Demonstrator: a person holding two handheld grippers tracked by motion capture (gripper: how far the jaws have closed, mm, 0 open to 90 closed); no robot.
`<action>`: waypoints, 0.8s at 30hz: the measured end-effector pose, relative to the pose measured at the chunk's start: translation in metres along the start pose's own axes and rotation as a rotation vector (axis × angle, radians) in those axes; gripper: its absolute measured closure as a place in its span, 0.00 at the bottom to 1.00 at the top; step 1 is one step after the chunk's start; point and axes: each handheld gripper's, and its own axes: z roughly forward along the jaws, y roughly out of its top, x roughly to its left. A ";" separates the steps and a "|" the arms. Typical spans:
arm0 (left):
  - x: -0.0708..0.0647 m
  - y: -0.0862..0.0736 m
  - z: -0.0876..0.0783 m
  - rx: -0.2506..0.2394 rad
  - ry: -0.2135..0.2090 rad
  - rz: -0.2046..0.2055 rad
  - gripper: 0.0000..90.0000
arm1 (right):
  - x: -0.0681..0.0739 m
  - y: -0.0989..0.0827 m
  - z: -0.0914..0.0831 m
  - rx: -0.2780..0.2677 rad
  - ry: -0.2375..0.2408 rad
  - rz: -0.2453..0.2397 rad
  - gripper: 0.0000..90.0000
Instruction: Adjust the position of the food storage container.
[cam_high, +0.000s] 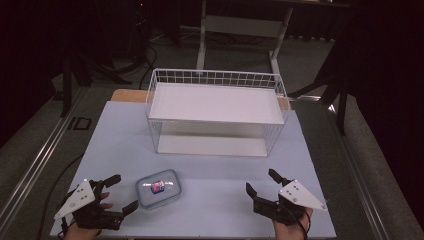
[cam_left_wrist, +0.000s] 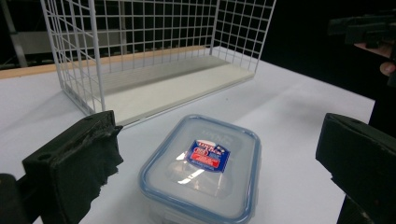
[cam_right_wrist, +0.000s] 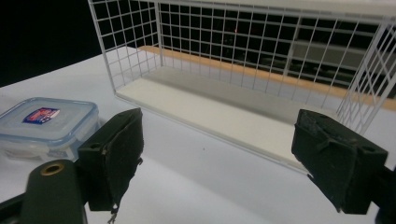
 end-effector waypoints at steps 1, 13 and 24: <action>0.000 0.000 0.000 0.003 0.001 0.001 0.00 | -0.001 0.000 0.000 0.003 0.008 0.007 0.19; -0.002 0.012 -0.004 0.032 0.042 -0.037 0.00 | 0.007 0.003 0.002 -0.011 0.040 -0.023 0.16; 0.018 -0.002 -0.010 0.260 -0.022 -0.038 0.08 | 0.014 0.002 0.008 0.006 0.092 -0.018 0.16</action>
